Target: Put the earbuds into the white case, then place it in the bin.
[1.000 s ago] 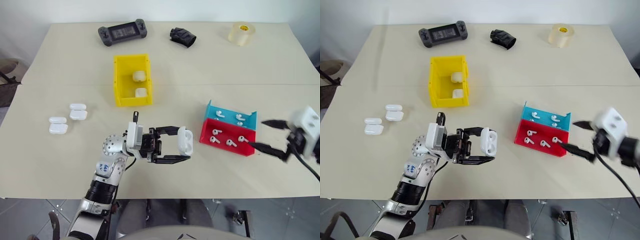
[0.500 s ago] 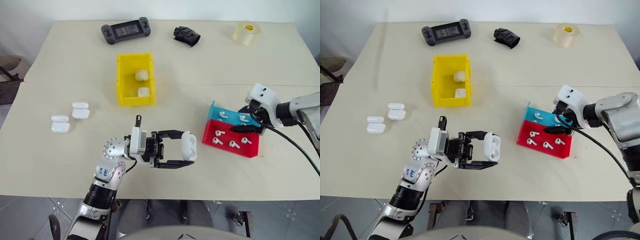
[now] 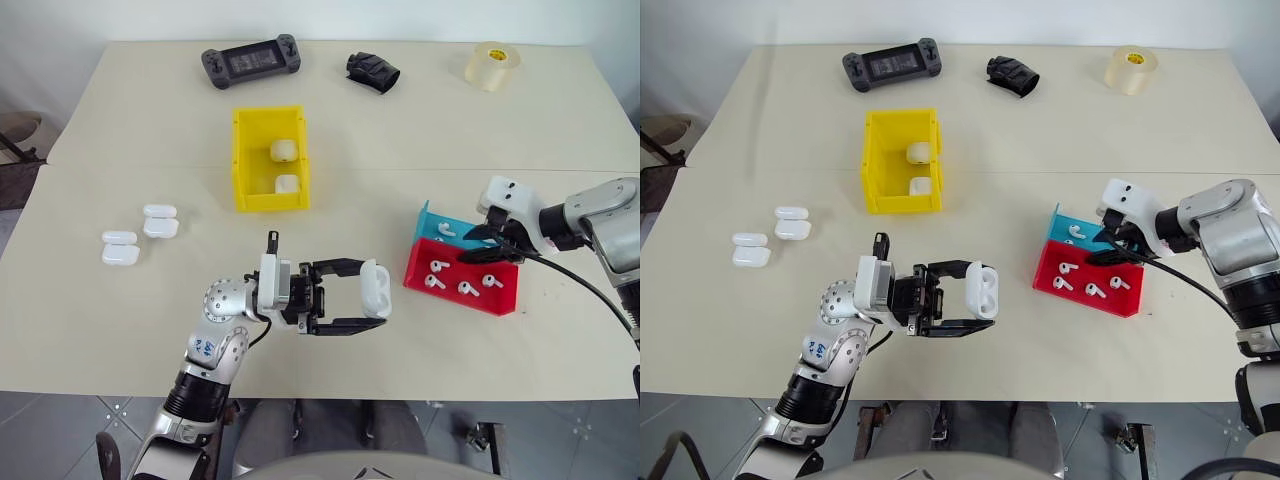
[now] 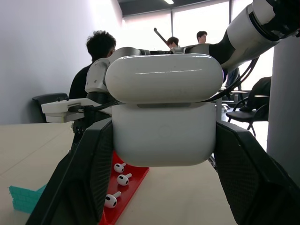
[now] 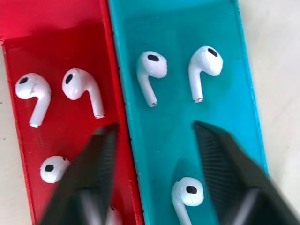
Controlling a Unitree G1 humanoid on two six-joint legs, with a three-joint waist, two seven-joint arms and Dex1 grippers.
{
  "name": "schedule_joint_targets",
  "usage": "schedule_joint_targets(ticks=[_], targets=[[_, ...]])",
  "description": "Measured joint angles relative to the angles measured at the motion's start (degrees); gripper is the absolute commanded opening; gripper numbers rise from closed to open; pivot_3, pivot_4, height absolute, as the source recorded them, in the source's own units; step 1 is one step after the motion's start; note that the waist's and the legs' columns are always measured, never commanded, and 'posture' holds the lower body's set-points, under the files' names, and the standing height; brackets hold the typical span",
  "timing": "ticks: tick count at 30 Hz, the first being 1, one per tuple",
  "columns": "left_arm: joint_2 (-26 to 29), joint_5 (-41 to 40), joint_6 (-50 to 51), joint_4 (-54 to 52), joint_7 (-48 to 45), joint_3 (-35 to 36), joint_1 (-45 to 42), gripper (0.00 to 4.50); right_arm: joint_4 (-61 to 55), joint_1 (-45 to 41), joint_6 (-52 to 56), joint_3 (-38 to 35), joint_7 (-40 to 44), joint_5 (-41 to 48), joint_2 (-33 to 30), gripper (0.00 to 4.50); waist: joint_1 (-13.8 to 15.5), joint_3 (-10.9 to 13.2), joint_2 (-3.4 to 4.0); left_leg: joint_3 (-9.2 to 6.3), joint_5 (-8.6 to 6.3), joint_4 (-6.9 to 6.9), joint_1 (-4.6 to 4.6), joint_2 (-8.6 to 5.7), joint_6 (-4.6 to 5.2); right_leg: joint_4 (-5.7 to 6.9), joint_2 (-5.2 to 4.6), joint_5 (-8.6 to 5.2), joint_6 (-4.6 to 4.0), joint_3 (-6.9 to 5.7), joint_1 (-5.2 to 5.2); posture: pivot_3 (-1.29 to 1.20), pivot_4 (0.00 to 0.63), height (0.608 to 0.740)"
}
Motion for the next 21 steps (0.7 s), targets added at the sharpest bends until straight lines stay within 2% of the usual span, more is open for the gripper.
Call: schedule_joint_targets(ticks=[2,9,21], targets=[[0.0,0.0,-0.05,0.0,0.02,0.05,-0.01,2.78,0.08,0.0,-0.57,0.0,0.43,-0.3,0.29,0.82,-0.03,0.0,0.0,0.0,0.0,0.0,0.0,0.0,0.0,0.0,0.0,0.0,0.0,0.0,0.0,0.0,0.15,0.74],[0.0,0.0,-0.15,0.04,0.07,0.42,-0.33,2.78,1.27,-0.08,-2.54,0.0,1.45,-2.05,1.37,0.82,0.01,0.0,0.0,0.0,0.0,0.06,0.0,0.0,-0.01,0.05,0.01,0.0,0.0,0.0,0.0,0.0,0.15,0.74],[0.45,0.06,-0.16,0.03,0.32,0.91,-0.38,2.78,0.46,1.07,-8.58,0.01,8.19,-3.18,0.06,0.82,-0.05,0.0,0.0,0.0,0.0,0.08,0.01,0.01,-0.01,0.09,0.01,0.0,0.0,0.0,0.0,0.0,0.15,0.74]])
